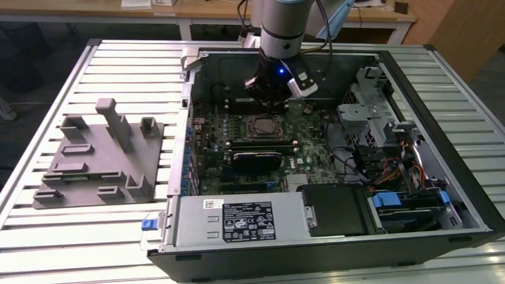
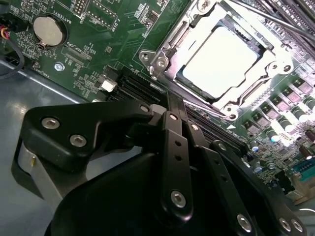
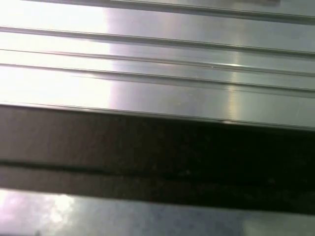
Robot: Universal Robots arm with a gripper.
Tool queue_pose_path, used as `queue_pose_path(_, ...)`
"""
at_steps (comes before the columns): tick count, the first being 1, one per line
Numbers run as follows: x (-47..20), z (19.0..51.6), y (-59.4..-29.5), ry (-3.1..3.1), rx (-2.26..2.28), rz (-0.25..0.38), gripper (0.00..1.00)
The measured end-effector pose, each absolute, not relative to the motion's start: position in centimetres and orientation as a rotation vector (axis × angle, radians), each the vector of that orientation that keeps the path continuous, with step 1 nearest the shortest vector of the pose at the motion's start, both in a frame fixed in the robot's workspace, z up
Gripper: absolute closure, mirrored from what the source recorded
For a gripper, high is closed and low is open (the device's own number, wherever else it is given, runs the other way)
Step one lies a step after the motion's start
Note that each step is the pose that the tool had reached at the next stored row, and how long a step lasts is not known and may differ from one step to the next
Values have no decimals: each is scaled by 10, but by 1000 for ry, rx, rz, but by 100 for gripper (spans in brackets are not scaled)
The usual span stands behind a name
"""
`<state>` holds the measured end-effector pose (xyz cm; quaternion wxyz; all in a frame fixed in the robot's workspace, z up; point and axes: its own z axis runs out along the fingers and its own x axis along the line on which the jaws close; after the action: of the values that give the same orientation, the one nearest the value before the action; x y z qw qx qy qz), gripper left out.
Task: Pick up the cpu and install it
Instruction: 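Install the first cpu locking lever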
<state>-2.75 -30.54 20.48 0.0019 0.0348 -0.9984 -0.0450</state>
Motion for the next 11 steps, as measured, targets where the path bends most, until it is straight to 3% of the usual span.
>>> queue_pose_path(11,-26,202,-305,-3132,109,-116,89)
